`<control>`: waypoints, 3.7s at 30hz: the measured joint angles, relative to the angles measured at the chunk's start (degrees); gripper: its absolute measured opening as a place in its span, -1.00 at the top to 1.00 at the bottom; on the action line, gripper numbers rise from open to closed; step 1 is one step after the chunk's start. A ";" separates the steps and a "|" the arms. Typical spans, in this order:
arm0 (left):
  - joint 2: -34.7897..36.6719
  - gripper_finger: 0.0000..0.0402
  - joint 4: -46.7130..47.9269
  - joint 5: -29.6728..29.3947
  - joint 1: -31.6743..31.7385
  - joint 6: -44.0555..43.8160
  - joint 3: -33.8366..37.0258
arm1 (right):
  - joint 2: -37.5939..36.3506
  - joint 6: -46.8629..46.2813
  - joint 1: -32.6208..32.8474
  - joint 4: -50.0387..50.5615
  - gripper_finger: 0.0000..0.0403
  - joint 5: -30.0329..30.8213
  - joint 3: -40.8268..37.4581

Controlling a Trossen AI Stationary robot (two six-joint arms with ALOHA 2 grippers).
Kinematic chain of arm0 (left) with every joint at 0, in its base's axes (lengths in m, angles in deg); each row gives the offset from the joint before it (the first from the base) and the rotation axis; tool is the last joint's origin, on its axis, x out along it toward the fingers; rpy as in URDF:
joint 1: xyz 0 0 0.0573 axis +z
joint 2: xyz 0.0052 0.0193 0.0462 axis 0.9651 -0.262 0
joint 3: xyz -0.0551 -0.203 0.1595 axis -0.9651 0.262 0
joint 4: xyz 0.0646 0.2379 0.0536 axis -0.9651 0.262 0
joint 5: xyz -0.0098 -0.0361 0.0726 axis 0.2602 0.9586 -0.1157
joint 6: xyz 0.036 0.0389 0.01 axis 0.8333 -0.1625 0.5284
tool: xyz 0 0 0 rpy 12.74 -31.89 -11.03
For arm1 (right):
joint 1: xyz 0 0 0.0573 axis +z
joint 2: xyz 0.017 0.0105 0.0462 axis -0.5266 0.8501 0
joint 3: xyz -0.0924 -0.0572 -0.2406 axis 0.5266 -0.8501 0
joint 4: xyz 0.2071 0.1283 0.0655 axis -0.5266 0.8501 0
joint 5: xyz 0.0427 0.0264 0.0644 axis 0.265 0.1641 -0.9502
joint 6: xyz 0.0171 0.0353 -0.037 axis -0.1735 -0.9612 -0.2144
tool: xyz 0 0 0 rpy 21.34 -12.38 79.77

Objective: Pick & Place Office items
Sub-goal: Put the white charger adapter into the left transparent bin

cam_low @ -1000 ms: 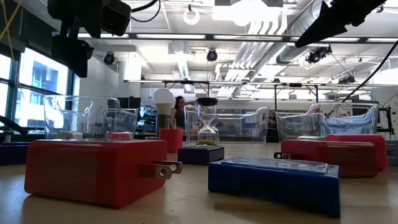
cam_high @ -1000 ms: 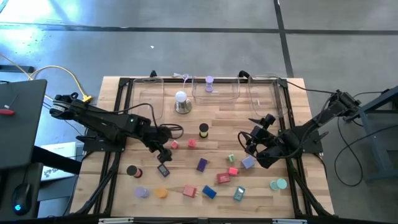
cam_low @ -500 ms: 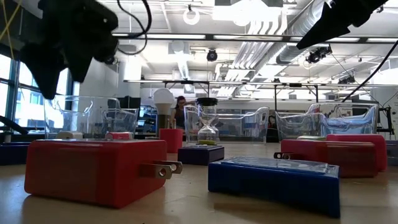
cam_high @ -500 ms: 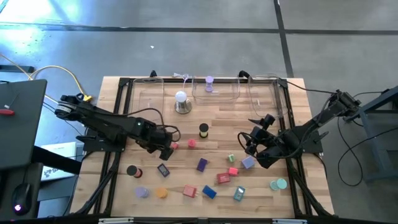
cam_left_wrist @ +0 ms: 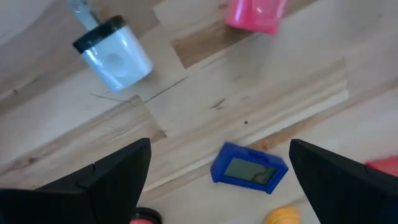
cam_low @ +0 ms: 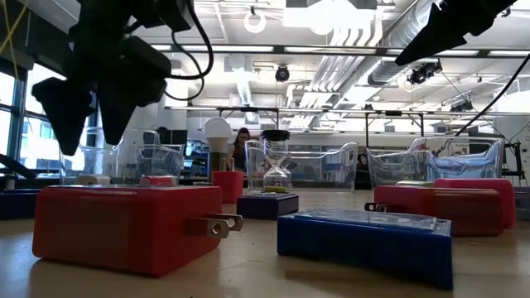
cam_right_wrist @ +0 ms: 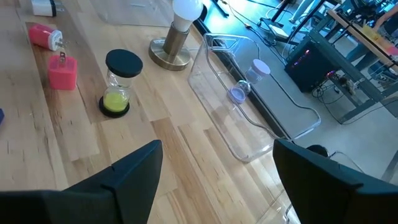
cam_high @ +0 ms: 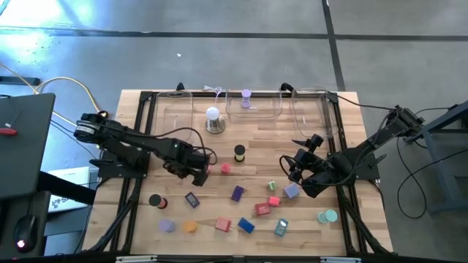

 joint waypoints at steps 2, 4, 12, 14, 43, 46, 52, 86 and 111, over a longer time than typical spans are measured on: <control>0.00 -0.86 0.09 -1.03 0.36 -1.51 0.00 | 0.00 -0.01 0.00 -0.01 -0.47 -0.02 0.00; 0.00 -0.86 0.43 -2.06 0.78 -2.31 0.00 | 0.00 -0.02 0.00 -0.02 -0.47 -0.26 0.02; -0.02 -0.86 3.77 -8.21 2.30 -3.89 0.00 | 0.00 -0.39 0.00 -0.01 -0.47 -1.77 0.02; -0.02 -0.86 4.08 -9.00 2.19 -4.42 0.00 | 0.00 -0.39 0.00 0.00 -0.47 -1.76 0.02; -0.04 -0.86 3.91 -15.99 4.73 -12.02 4.09 | 0.00 -0.31 0.00 -0.02 -0.47 -1.51 0.04; -0.04 -0.86 3.91 -15.98 4.71 -12.05 4.11 | 0.00 -0.29 0.00 0.00 -0.47 -1.51 0.04; -0.04 -0.86 2.73 -15.97 4.71 -12.12 5.08 | 0.00 -0.26 0.00 0.00 -0.47 -1.73 0.04; -5.75 -0.86 -3.89 -13.37 2.99 -11.65 7.39 | -0.02 -0.50 0.00 -0.09 -0.47 -1.51 -1.18; -5.85 0.20 -3.95 -11.35 4.73 -9.03 7.44 | -0.02 -0.46 -0.01 -0.07 -0.47 -1.51 -1.22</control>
